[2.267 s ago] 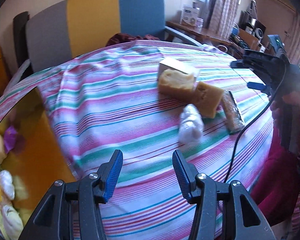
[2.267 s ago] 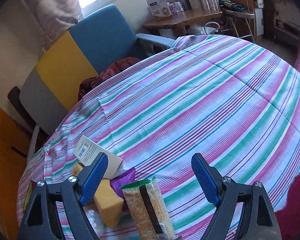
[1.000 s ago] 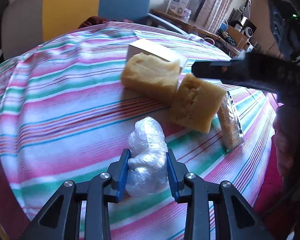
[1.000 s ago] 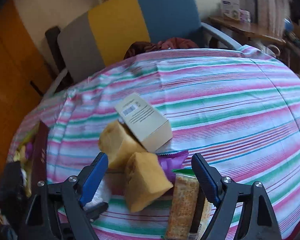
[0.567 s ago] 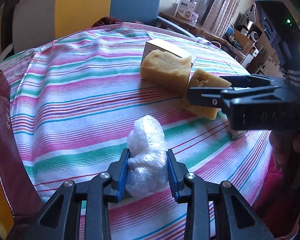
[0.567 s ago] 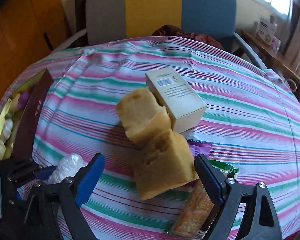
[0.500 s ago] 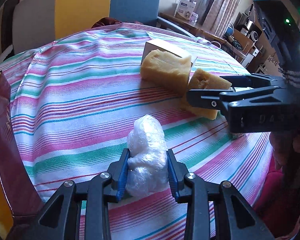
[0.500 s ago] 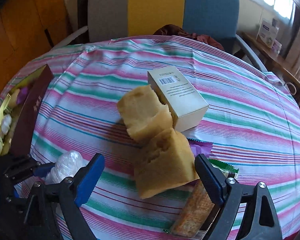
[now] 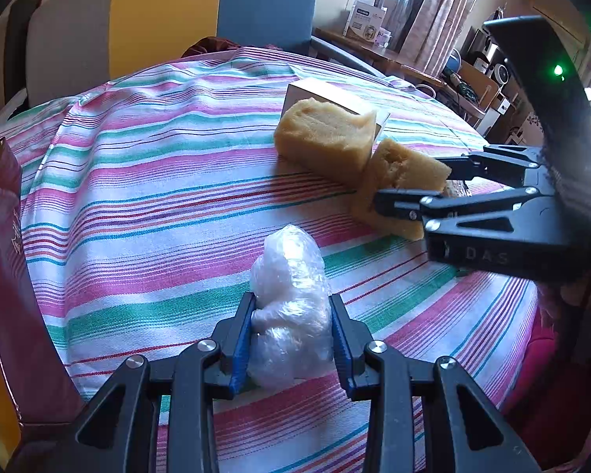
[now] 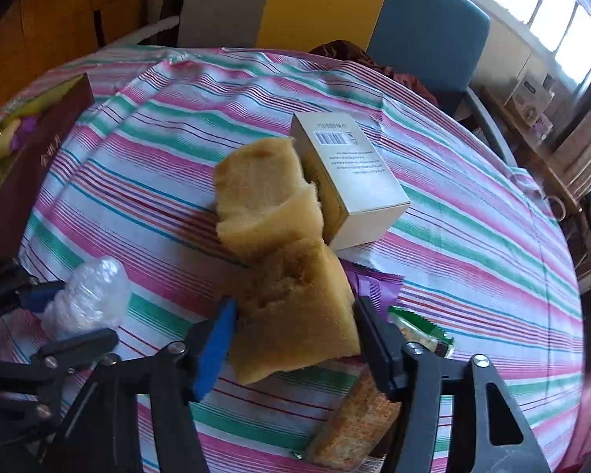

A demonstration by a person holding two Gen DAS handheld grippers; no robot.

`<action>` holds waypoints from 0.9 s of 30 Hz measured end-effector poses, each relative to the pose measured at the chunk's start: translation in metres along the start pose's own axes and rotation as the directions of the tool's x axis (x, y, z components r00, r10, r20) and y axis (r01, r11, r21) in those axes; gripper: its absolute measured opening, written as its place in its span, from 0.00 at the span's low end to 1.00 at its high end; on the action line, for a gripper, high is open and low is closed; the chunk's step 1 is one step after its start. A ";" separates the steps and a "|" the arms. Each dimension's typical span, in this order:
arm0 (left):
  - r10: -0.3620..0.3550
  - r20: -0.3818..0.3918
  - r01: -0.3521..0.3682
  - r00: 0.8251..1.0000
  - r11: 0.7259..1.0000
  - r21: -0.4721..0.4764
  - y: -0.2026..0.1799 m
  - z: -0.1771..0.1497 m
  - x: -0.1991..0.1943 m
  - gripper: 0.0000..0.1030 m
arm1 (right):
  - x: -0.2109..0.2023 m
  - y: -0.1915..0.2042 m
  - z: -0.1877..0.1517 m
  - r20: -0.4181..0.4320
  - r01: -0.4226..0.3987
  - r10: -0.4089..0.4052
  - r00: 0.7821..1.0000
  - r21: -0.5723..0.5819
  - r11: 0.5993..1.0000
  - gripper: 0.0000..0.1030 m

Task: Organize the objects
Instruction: 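Grasp the plastic-wrapped bundle with the left gripper while the right gripper grasps the large sponge, then lower the plastic bundle into the gold tray and open the left gripper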

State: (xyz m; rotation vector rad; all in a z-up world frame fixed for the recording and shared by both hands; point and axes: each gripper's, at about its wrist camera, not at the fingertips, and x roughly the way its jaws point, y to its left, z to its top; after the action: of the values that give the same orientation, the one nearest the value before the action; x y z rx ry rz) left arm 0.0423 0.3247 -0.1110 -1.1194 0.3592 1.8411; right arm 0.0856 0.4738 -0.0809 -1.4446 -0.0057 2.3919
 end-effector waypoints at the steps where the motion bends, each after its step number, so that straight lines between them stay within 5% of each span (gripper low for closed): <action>1: 0.002 0.002 -0.002 1.000 1.000 0.003 0.000 -0.001 0.000 0.35 | -0.001 -0.002 0.000 0.005 0.003 -0.003 1.000 0.006 1.000 0.53; 8: 0.026 0.004 -0.026 1.000 0.999 0.024 -0.003 -0.002 -0.009 0.32 | -0.012 -0.033 0.004 0.064 -0.017 0.007 0.998 0.159 0.987 0.52; 15: 0.028 0.105 -0.029 0.994 1.000 0.010 0.002 -0.005 -0.062 0.32 | -0.029 -0.048 0.006 0.162 -0.052 0.012 0.987 0.245 0.968 0.52; 22: 0.105 0.160 -0.078 0.981 0.984 -0.162 0.064 -0.005 -0.116 0.32 | -0.040 -0.054 0.006 0.227 -0.104 0.038 0.973 0.289 0.952 0.52; 27: 0.199 0.138 -0.145 0.970 0.934 -0.327 0.138 -0.015 -0.139 0.32 | -0.046 -0.050 0.006 0.250 -0.135 0.062 0.966 0.285 0.949 0.52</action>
State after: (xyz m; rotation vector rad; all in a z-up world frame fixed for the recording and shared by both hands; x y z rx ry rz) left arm -0.0402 0.1643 -0.0340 -1.1614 0.0647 2.1891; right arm 0.1146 0.5083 -0.0299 -1.0368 0.3646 2.4997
